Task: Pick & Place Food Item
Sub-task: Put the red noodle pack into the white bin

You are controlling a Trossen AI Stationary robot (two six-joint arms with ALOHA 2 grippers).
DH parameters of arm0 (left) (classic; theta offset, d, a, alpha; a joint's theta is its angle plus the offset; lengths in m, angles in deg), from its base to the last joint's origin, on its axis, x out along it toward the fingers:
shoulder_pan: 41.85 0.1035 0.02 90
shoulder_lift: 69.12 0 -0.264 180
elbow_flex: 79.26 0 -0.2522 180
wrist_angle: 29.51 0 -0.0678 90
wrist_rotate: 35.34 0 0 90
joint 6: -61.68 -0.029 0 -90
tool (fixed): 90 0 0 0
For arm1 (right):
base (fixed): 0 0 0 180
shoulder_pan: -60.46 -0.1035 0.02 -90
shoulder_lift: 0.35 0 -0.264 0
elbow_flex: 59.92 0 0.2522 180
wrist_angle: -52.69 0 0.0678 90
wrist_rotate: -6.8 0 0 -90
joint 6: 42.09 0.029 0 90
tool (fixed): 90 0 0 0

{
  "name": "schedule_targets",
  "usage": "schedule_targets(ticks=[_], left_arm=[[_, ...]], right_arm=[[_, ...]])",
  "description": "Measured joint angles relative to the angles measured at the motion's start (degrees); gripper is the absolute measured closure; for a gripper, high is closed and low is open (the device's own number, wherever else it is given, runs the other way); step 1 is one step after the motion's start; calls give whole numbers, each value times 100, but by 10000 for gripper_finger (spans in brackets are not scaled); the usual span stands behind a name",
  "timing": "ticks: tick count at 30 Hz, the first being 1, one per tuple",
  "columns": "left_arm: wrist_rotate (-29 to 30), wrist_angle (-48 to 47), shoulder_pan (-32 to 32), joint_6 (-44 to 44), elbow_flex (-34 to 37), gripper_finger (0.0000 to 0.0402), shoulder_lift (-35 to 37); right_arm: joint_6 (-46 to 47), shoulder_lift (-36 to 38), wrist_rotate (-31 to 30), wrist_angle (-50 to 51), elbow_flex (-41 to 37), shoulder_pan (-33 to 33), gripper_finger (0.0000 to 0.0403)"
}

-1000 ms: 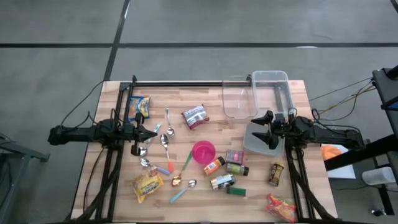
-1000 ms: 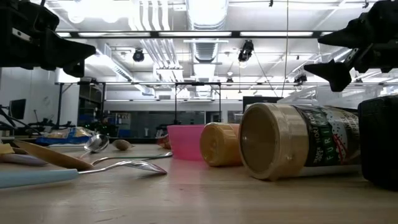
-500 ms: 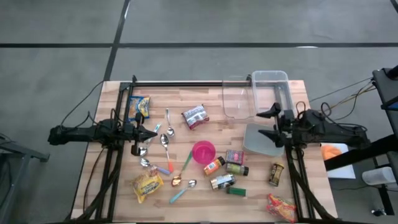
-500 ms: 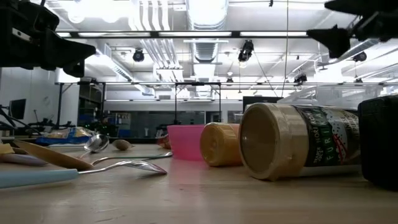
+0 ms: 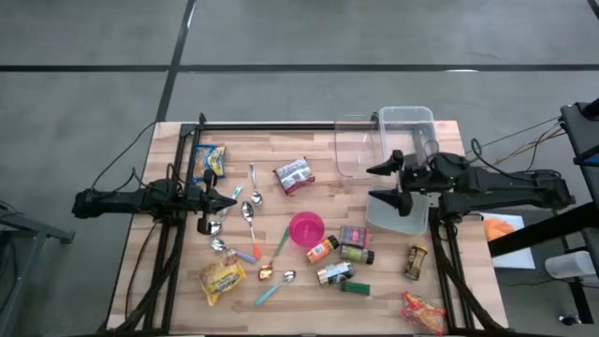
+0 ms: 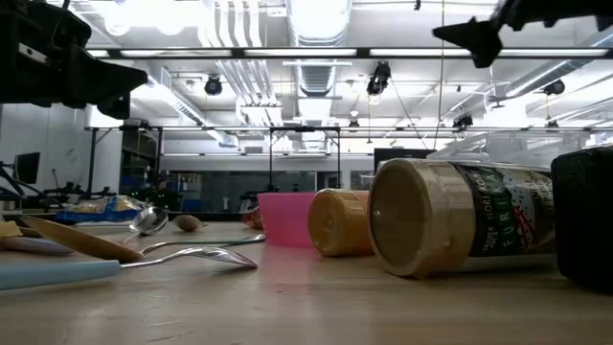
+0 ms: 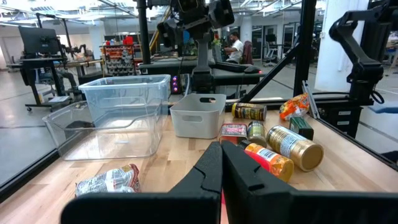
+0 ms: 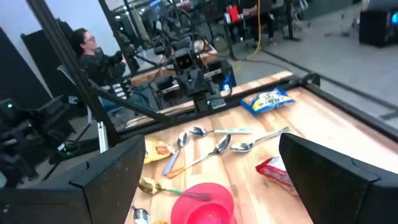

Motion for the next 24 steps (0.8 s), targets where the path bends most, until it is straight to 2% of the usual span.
schedule_targets(ticks=[19, 24], left_arm=[[0, -1, 1, -1, -1, 401, 2], [0, 0, 1, -1, -1, 401, 0]], right_arm=[[-59, -2938, -35, -147, 1436, 0, 37], [-443, -3663, -83, -135, 1816, 3, 37]])
